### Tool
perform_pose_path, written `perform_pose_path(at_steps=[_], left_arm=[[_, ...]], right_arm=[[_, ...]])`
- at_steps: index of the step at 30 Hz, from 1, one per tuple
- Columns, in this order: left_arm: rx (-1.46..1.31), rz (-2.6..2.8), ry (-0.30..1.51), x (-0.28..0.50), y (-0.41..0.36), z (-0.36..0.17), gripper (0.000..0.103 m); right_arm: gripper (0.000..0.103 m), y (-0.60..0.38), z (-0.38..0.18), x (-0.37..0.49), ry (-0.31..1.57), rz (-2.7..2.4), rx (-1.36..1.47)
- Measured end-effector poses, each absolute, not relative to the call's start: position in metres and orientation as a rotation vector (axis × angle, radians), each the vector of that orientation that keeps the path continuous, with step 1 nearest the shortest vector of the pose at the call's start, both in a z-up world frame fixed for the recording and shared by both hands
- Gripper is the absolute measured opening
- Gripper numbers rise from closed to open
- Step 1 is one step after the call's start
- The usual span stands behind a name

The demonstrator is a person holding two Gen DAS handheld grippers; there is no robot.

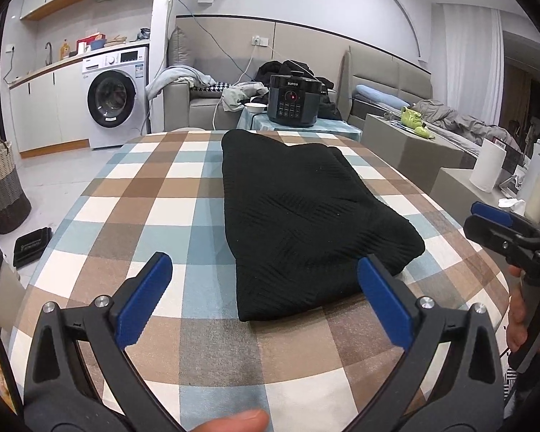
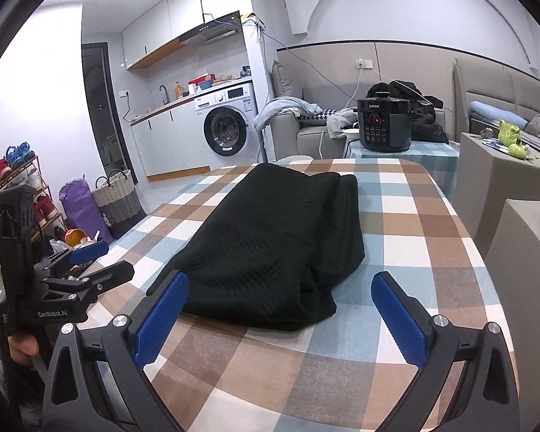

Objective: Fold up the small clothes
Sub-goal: 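Open both tools and pull back from the folded sweater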

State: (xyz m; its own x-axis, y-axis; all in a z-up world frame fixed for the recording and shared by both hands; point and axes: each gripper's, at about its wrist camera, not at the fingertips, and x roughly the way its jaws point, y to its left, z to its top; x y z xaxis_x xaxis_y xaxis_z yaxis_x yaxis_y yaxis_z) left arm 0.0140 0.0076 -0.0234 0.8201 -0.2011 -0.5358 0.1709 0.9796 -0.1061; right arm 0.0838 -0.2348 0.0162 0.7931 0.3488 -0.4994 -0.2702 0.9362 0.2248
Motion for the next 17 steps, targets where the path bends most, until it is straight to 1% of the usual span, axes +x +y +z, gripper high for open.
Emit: perform_pose_path(at_steps=[17], left_arm=[[-0.057, -0.198, 0.577, 0.0144, 0.0089, -0.0235, 0.102]], right_arm=[[0.103, -0.2313, 0.0184, 0.0815, 0.562, 0.338, 0.139]])
